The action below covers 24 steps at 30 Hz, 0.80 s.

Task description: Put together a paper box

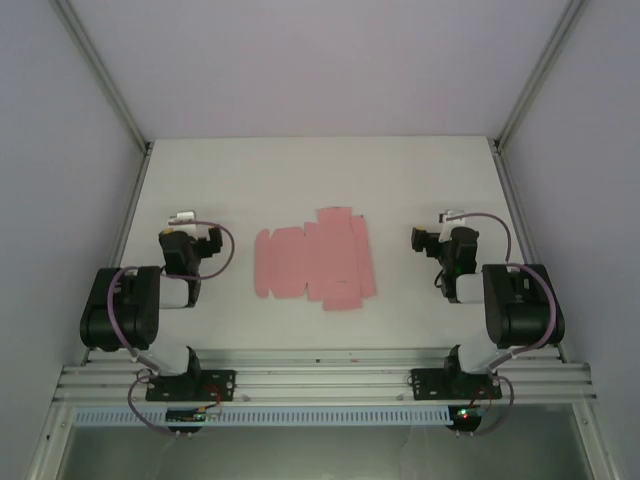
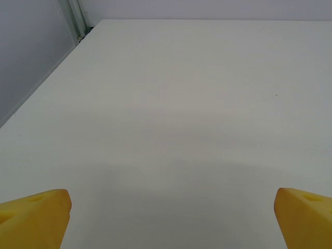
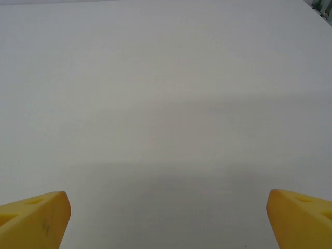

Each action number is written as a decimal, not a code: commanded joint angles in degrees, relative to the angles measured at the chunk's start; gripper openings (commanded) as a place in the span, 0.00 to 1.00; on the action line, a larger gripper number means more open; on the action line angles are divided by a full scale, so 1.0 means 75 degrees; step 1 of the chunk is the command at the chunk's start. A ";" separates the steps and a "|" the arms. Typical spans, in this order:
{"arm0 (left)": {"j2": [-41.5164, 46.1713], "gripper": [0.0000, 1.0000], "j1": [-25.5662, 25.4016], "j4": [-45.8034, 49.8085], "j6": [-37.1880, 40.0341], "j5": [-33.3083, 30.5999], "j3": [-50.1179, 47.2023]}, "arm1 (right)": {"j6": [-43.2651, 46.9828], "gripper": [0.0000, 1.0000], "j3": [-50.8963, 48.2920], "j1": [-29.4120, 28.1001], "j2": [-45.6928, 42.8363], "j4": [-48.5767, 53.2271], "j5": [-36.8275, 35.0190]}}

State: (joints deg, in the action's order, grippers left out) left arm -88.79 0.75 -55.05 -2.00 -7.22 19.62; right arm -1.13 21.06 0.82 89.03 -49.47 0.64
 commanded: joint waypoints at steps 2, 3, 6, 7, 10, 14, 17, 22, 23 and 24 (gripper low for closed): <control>0.0084 0.99 0.0050 -0.0040 -0.0049 0.0097 0.0033 | -0.0109 0.99 0.0075 -0.0046 -0.0047 0.0031 -0.0086; 0.0088 0.99 0.0043 -0.0042 -0.0044 0.0095 0.0035 | -0.0109 0.99 0.0075 -0.0041 -0.0046 0.0033 -0.0086; 0.0085 1.00 0.0051 -0.0045 -0.0046 0.0099 0.0042 | -0.0109 0.99 0.0081 -0.0048 -0.0047 0.0046 -0.0075; 0.0085 1.00 0.0050 -0.0032 -0.0043 0.0101 0.0046 | -0.0110 0.99 0.0076 -0.0050 -0.0047 0.0047 -0.0074; 0.0085 1.00 0.0052 -0.0037 -0.0043 0.0099 0.0041 | -0.0112 0.99 0.0087 -0.0047 -0.0047 0.0057 -0.0049; 0.0085 1.00 0.0052 -0.0021 -0.0043 0.0100 0.0045 | -0.0110 0.99 0.0081 -0.0035 -0.0041 0.0069 0.0008; 0.0085 1.00 0.0052 -0.0020 -0.0045 0.0100 0.0051 | -0.0127 0.99 0.0082 -0.0021 -0.0047 0.0057 0.0020; 0.0085 1.00 0.0046 -0.0032 -0.0046 0.0096 0.0045 | -0.0139 0.99 0.0046 0.0004 -0.0044 0.0012 0.0077; 0.0096 0.99 0.0049 -0.0058 -0.0045 0.0096 0.0017 | -0.0148 0.99 0.0038 0.0007 -0.0062 -0.0011 0.0047; 0.0142 1.00 0.0051 -0.0067 -0.0080 -0.0026 0.0041 | -0.0165 0.99 -0.0021 0.0009 -0.0092 -0.0112 0.0021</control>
State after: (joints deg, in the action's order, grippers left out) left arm -88.79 0.75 -55.07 -2.02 -7.25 19.59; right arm -1.13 21.06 0.82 89.03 -49.50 0.86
